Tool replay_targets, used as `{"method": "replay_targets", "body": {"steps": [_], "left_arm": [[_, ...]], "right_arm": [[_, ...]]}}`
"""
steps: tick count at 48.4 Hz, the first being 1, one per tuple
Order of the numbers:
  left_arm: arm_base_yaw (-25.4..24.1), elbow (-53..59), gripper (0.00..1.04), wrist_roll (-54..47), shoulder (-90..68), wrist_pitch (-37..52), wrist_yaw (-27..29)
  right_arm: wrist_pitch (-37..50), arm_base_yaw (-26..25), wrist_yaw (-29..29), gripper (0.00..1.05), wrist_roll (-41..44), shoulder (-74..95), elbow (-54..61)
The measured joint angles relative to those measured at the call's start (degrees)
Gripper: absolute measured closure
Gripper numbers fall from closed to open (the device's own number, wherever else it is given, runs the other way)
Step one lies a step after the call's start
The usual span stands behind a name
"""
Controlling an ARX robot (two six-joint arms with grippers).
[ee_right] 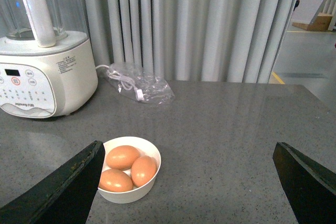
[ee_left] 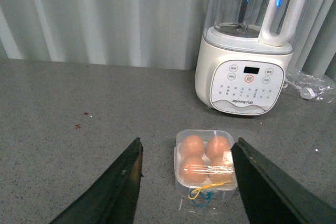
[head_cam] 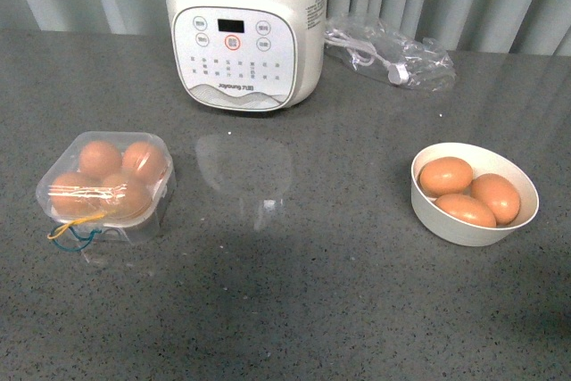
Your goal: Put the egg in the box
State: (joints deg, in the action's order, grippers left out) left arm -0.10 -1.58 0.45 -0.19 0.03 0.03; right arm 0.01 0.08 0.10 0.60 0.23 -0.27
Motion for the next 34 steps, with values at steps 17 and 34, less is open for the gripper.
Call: {"method": "replay_targets", "body": {"steps": [17, 34], "left_arm": [[0.00, 0.00, 0.07, -0.15, 0.00, 0.00, 0.00], [0.00, 0.00, 0.07, -0.15, 0.00, 0.00, 0.00]], "right_arm": [[0.00, 0.00, 0.00, 0.07, 0.00, 0.00, 0.00], [0.00, 0.00, -0.02, 0.07, 0.00, 0.00, 0.00]]}}
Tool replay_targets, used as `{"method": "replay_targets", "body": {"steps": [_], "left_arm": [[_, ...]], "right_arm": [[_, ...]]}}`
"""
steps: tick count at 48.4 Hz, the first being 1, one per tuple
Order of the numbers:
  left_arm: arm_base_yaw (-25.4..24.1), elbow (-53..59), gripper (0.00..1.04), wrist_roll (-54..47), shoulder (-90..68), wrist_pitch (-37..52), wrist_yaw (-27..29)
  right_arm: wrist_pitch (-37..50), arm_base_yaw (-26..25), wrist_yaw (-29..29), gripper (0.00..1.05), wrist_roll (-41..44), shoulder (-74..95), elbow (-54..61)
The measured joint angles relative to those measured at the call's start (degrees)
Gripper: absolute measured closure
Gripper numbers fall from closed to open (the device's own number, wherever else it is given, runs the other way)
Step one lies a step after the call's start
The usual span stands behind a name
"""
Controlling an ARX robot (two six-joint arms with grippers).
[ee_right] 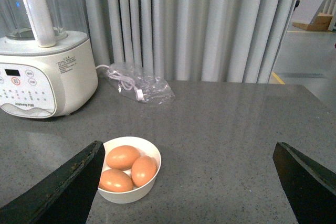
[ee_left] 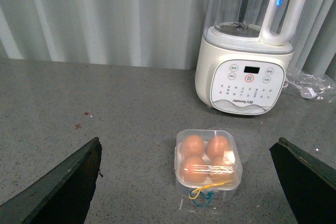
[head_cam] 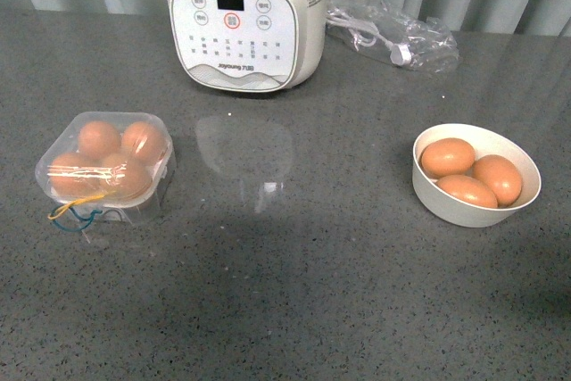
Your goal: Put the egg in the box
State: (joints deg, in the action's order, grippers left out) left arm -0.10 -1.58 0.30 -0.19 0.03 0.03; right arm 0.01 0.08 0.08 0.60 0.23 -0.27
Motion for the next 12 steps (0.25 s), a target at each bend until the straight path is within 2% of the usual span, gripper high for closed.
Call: {"method": "replay_targets", "body": {"steps": [12], "left_arm": [[0.00, 0.00, 0.07, 0.00, 0.00, 0.00, 0.00]], "right_arm": [[0.00, 0.00, 0.02, 0.07, 0.00, 0.00, 0.00]]}}
